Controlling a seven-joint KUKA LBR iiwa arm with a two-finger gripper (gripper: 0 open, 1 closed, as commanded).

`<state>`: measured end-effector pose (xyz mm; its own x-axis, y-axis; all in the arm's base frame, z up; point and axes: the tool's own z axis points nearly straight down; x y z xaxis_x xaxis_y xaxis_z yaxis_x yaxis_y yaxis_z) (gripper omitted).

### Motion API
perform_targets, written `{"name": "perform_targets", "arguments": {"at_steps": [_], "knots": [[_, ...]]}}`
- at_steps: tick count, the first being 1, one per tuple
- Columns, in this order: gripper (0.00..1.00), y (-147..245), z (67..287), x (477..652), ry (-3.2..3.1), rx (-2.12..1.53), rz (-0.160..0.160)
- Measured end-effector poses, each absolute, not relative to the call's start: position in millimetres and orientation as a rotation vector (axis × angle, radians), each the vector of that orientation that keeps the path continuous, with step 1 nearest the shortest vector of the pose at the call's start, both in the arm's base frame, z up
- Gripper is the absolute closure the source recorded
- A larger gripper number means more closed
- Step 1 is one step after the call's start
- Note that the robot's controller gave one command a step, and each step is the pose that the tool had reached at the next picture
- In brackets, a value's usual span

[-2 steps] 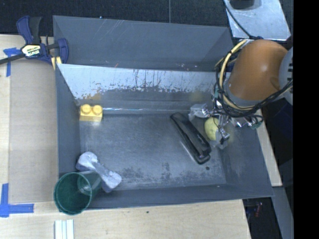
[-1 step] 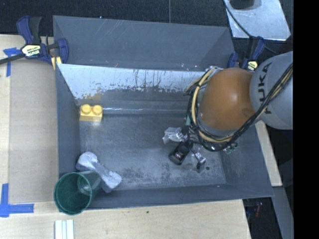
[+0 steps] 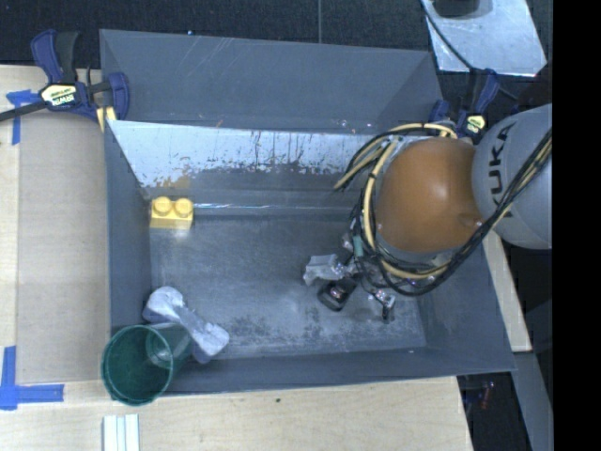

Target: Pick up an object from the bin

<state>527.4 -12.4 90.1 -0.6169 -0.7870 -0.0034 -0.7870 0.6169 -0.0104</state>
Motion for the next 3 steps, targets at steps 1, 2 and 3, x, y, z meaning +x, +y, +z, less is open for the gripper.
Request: {"name": "perform_targets", "arguments": {"at_steps": [1, 2, 3], "knots": [[1.00, -3, 77, 550.3, 2.924, -1.150, -0.005], [1.00, 3, 75, 557.1, 3.042, -0.782, -0.003], [1.00, 3, 102, 553.3, 3.051, -0.771, 0.002]]}}
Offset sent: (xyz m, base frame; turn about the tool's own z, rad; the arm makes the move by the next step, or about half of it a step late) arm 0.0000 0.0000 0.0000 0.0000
